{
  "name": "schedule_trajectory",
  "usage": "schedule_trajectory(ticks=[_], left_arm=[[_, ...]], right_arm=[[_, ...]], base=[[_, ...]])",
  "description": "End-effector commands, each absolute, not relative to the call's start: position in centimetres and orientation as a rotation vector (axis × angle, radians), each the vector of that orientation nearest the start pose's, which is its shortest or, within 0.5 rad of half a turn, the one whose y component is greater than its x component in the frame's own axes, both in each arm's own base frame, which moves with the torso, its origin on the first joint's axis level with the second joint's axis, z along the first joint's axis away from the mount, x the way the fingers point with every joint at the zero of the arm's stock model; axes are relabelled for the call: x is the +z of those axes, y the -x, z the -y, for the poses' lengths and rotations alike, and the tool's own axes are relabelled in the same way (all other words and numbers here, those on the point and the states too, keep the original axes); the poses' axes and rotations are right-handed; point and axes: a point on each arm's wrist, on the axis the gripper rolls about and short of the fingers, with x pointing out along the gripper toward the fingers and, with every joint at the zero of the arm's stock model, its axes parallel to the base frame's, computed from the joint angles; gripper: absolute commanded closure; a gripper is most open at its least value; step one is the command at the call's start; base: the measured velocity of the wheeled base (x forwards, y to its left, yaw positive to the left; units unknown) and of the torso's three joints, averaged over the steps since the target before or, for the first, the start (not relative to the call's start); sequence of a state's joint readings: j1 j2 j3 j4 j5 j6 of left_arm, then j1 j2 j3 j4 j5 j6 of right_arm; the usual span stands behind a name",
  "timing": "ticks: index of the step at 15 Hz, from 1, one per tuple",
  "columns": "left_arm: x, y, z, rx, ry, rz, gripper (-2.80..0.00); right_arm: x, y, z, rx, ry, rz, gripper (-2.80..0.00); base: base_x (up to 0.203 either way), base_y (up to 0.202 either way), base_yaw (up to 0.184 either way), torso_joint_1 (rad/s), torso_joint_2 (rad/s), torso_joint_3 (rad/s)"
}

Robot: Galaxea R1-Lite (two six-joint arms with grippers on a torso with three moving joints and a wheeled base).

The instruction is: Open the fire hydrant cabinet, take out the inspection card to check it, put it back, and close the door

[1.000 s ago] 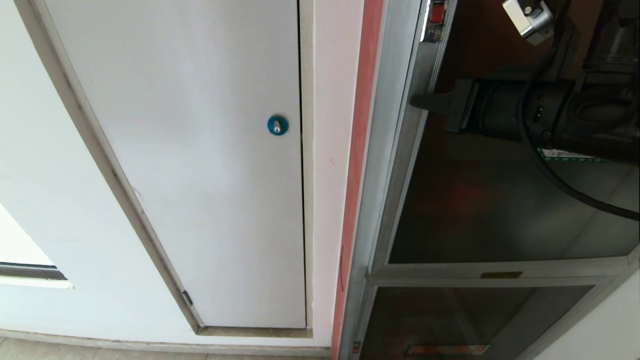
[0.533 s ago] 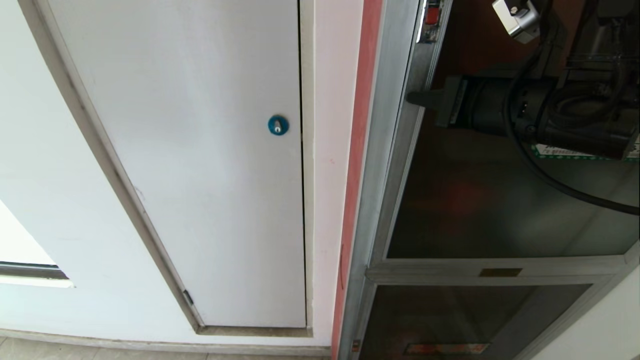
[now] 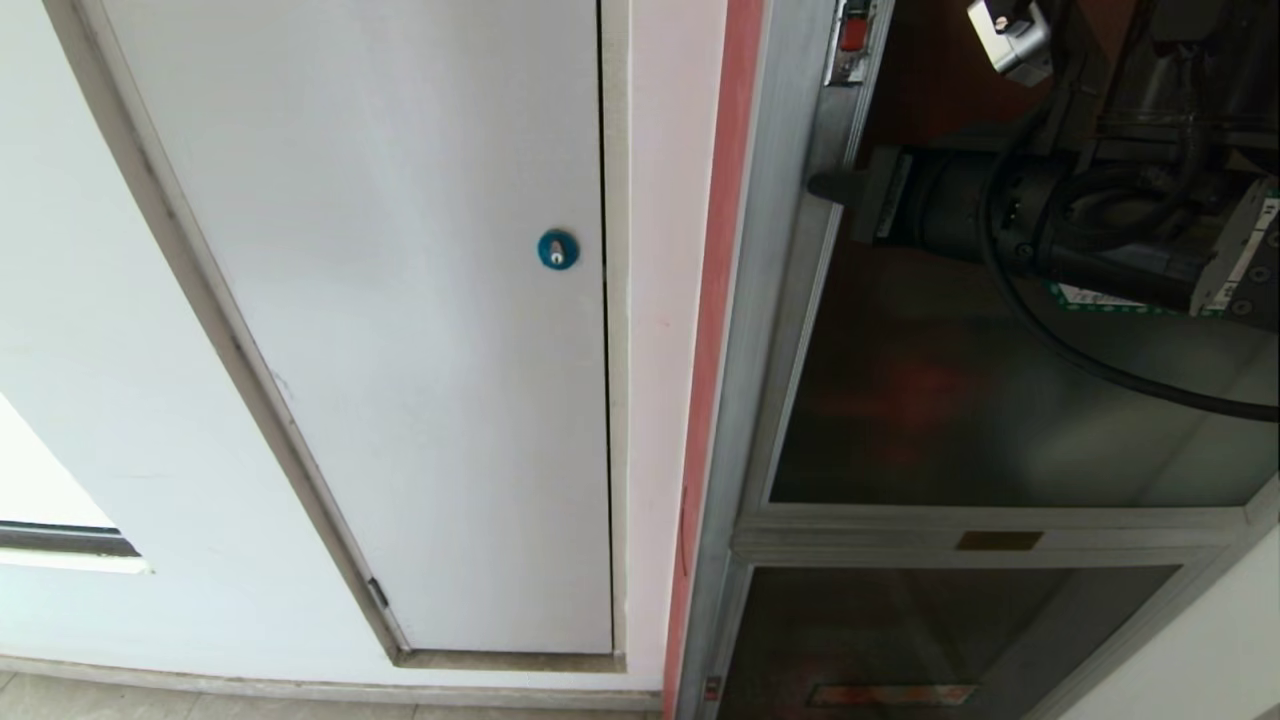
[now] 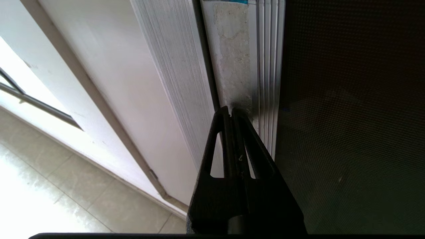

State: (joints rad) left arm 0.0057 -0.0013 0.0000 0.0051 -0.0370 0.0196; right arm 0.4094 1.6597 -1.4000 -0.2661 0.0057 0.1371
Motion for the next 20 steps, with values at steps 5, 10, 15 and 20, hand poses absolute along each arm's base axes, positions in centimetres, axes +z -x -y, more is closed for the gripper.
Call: schedule_trajectory(ticks=[5,10,15,20], left_arm=[[7.5,2.3,0.1,-0.032,-0.02,-0.004,0.0],[7.5,2.3,0.1,-0.031,-0.02,-0.004,0.0],[7.5,2.3,0.1,-0.031,-0.02,-0.004,0.0],[7.5,2.3,0.1,-0.032,-0.02,-0.006,0.0]], right_arm=[[33.9,-26.6,-12.5,0.454,-0.144,0.006,0.0],[34.8,-22.7,-13.3,0.548,-0.157,0.03,0.0],[36.6,-20.3,-13.4,0.596,-0.177,0.094,0.0],[39.6,-19.1,-12.6,0.602,-0.196,0.143,0.0]], base=[[0.0,0.0,0.0,0.0,0.0,0.0],[0.0,0.0,0.0,0.0,0.0,0.0],[0.0,0.0,0.0,0.0,0.0,0.0],[0.0,0.0,0.0,0.0,0.0,0.0]])
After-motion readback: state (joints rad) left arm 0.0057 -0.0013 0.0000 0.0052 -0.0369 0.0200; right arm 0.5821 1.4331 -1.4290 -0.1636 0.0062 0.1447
